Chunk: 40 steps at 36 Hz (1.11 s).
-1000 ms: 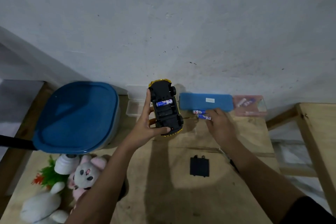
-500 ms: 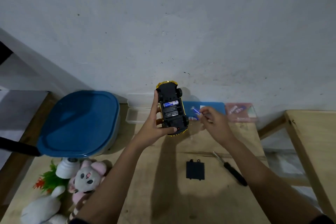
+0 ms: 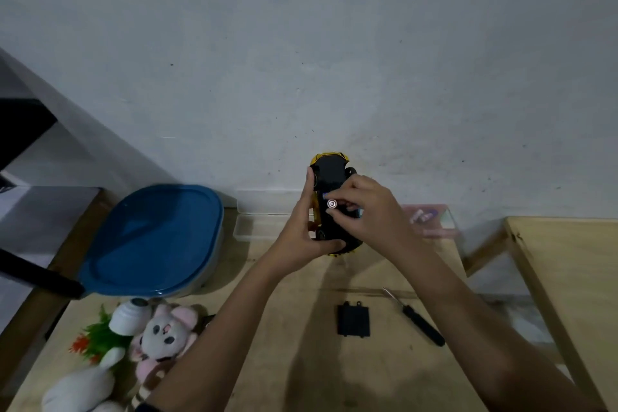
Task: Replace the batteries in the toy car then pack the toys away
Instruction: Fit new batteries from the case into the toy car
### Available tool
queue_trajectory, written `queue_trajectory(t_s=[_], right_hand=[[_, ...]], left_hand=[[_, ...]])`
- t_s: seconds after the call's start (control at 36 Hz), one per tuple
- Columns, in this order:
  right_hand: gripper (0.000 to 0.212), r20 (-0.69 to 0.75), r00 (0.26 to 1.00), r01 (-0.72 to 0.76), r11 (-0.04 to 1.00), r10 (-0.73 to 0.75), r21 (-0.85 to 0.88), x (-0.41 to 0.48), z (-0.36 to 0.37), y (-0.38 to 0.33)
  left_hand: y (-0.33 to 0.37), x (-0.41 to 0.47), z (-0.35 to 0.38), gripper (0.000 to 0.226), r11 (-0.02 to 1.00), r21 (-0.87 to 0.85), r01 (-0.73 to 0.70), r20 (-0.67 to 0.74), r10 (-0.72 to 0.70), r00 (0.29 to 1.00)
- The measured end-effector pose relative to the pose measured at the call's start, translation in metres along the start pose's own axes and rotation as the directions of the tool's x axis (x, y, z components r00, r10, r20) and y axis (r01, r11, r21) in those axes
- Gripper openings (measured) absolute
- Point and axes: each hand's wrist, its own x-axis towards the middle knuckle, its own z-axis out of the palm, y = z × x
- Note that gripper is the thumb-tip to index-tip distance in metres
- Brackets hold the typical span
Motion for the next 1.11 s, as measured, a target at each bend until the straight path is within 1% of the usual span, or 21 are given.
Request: queue_trajectory(t_s=[0.14,0.25,0.31,0.44,0.53,0.61,0.72,0.81,0.94,1.06,1.11], right_hand=[[0.019,-0.065,0.997,0.045,0.999,-0.044,0.012,-0.002,0.005,-0.008],[0.023,-0.051,0.999,0.016,0.999,-0.014,0.028,0.000,0.006,-0.008],[0.023,-0.060,0.998,0.025,1.000,-0.024,0.013,-0.001,0.005,-0.007],[0.012,-0.155,0.983,0.093,0.995,-0.095,-0.018,-0.004,0.012,-0.003],[0.016,-0.139,0.983,0.126,0.992,-0.123,0.015,-0.007,0.018,0.002],[0.022,-0.091,0.992,0.093,0.994,-0.088,0.061,-0.008,0.020,0.005],[0.021,-0.024,1.000,0.000,0.993,0.003,0.116,-0.006,0.021,0.005],[0.017,-0.022,0.999,-0.046,0.991,0.049,0.128,0.000,0.022,0.004],[0.015,-0.048,0.998,-0.043,0.991,0.049,0.124,0.004,0.029,0.007],[0.016,0.003,0.999,-0.038,0.986,0.038,0.165,0.002,0.034,0.010],[0.013,0.026,0.997,-0.073,0.980,0.069,0.183,0.003,0.037,0.012]], left_hand=[[0.005,-0.006,-0.004,0.121,1.000,-0.007,0.005,-0.010,-0.005,1.000],[0.007,-0.009,-0.008,0.121,1.000,0.012,-0.006,-0.014,0.007,1.000],[0.007,-0.010,-0.010,0.120,1.000,0.021,-0.012,-0.011,0.012,1.000],[0.007,-0.009,-0.013,0.119,0.999,0.032,-0.017,-0.021,0.017,1.000],[0.004,-0.008,-0.015,0.119,0.999,0.040,-0.011,-0.026,0.012,1.000],[0.001,-0.009,-0.017,0.119,0.999,0.053,-0.006,-0.022,0.007,1.000],[-0.003,-0.009,-0.017,0.118,0.998,0.065,0.009,-0.017,-0.008,1.000],[-0.006,-0.009,-0.018,0.116,0.998,0.069,0.009,-0.013,-0.009,1.000],[-0.008,-0.006,-0.025,0.115,0.998,0.067,0.014,-0.020,-0.012,1.000],[-0.014,-0.005,-0.031,0.117,0.996,0.077,0.039,-0.009,-0.038,0.999],[-0.018,-0.006,-0.031,0.117,0.995,0.078,0.055,0.003,-0.056,0.998]])
